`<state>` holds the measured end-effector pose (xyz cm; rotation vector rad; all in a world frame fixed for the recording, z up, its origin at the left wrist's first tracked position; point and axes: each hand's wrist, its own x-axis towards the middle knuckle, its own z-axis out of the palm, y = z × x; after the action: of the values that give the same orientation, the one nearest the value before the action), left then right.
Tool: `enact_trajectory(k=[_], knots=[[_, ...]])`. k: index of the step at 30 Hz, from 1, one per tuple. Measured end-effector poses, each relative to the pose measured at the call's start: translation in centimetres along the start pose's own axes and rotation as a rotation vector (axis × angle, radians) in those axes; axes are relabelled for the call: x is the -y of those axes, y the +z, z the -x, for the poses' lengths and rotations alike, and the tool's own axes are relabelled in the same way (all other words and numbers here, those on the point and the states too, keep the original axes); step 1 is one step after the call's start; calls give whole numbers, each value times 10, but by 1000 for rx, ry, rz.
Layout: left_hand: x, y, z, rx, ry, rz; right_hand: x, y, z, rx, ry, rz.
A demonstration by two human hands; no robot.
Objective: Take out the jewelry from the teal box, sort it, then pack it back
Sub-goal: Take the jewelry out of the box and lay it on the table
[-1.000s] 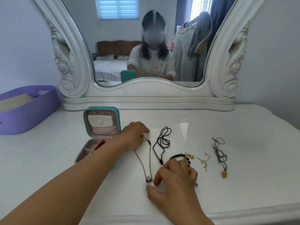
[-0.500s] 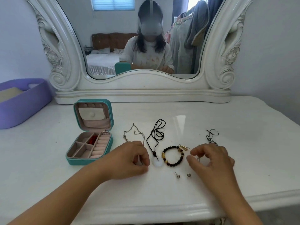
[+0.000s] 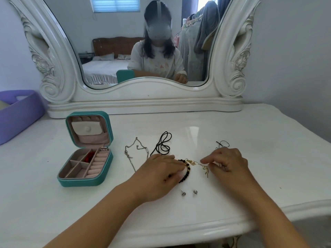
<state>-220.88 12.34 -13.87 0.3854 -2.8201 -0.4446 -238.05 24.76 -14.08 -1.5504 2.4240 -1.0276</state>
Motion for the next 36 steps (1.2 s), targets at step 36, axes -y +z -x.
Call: enact_trajectory(k=[36], knots=[[-19,10,-47,268,-245,-182,-30,-25,7,-100,178,-241]])
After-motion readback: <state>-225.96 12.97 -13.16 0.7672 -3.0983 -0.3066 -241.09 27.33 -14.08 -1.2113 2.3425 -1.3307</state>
